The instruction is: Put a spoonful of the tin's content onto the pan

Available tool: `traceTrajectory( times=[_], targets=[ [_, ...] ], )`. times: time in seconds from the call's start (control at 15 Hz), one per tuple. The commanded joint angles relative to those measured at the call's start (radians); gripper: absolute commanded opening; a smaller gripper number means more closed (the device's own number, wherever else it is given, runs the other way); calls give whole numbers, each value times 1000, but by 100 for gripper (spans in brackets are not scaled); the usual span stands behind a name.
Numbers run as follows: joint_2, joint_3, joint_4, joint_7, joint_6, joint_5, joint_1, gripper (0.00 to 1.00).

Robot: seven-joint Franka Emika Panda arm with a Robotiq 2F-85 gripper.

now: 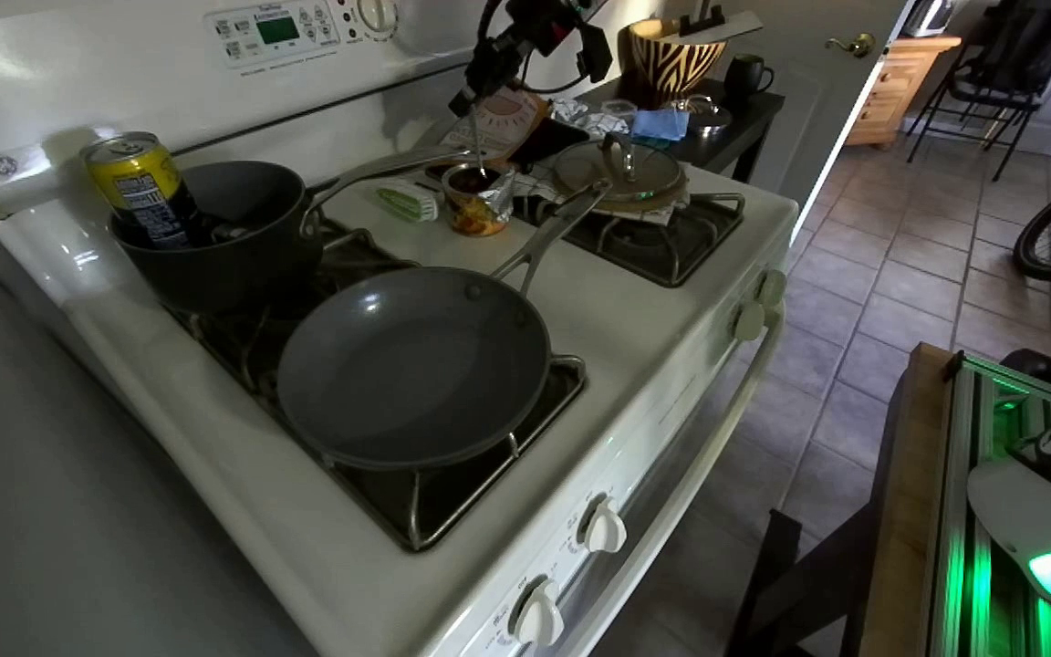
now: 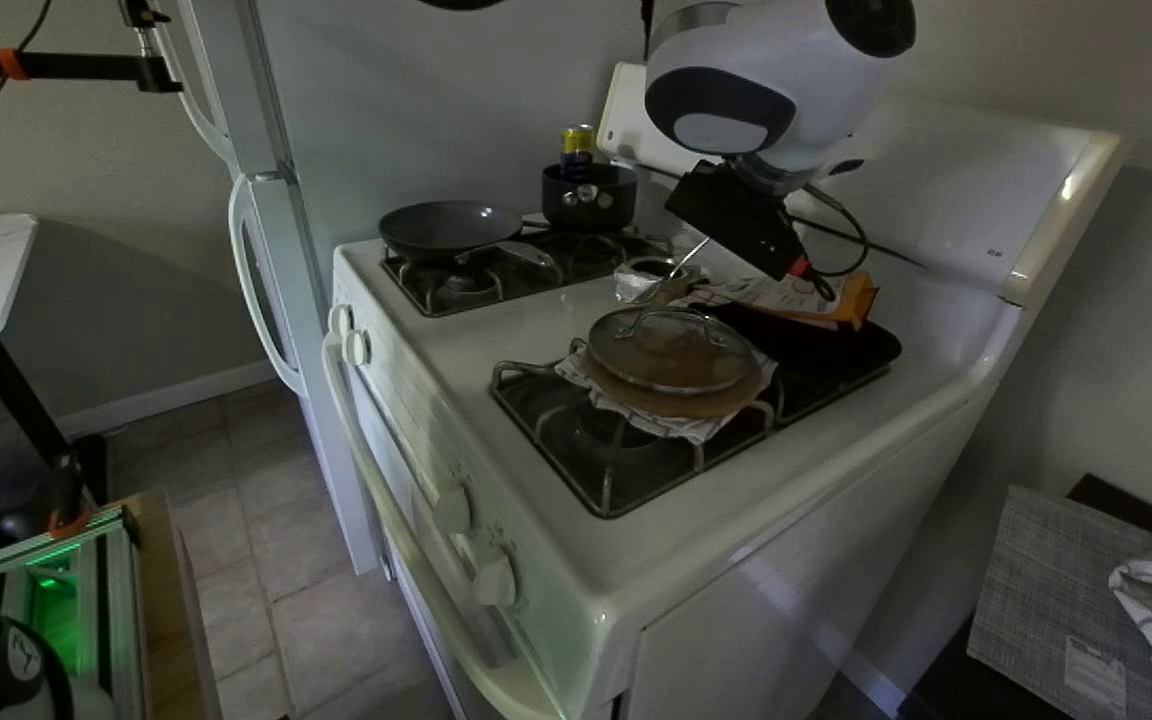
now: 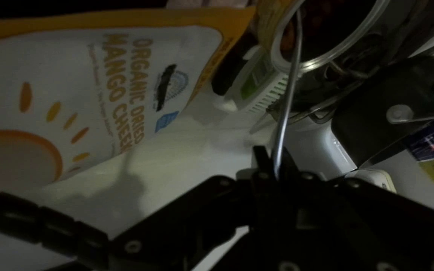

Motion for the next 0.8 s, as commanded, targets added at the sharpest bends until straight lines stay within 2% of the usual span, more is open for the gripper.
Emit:
traceTrajectory(
  times=[0.0, 0.73],
  targets=[
    [46, 6, 35, 79, -42, 44, -20, 2],
    [96, 10, 82, 117, -90, 226, -43, 2]
  ],
)
